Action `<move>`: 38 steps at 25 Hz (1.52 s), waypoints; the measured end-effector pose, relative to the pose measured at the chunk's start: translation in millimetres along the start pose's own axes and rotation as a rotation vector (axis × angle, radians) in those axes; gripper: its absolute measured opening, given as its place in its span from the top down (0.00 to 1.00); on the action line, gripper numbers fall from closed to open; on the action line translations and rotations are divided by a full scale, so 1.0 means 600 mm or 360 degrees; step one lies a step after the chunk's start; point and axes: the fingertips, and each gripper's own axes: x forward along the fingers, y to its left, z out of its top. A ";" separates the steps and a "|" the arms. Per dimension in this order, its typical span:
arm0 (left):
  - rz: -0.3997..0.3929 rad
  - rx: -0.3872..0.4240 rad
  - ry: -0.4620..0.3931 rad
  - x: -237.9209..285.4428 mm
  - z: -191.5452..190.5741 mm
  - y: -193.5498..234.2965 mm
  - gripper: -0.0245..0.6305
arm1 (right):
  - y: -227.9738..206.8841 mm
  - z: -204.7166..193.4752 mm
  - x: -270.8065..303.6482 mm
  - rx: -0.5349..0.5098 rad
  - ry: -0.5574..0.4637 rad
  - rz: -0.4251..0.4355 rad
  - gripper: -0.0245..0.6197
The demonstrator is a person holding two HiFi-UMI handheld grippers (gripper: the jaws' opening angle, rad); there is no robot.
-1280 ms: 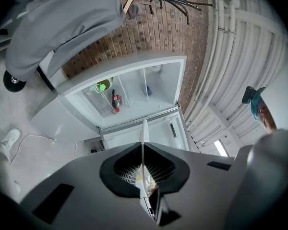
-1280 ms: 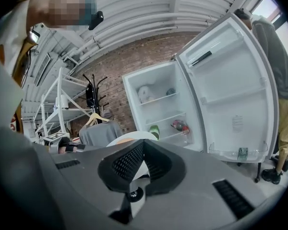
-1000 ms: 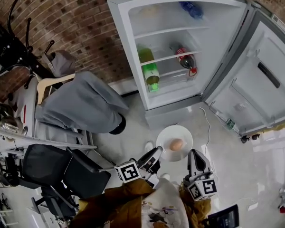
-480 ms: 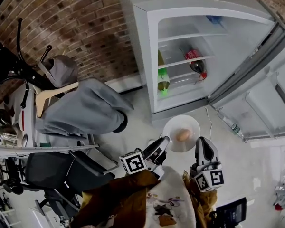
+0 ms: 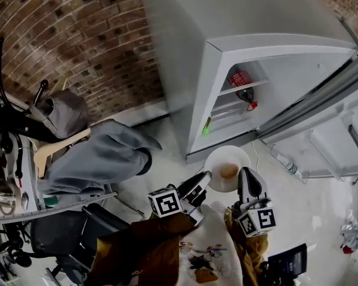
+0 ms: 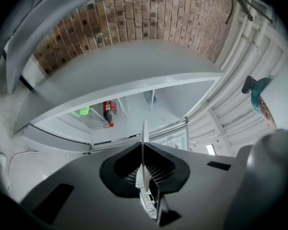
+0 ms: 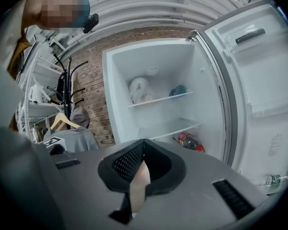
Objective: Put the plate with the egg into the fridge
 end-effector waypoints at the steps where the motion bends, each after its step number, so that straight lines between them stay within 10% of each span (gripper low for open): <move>1: -0.0005 -0.0004 0.0015 0.004 0.003 0.001 0.93 | 0.000 0.001 0.004 -0.0003 -0.0003 -0.0011 0.96; 38: 0.0215 0.0202 -0.0077 0.196 0.026 0.022 0.93 | -0.201 0.068 0.071 0.0033 -0.0087 0.0138 0.96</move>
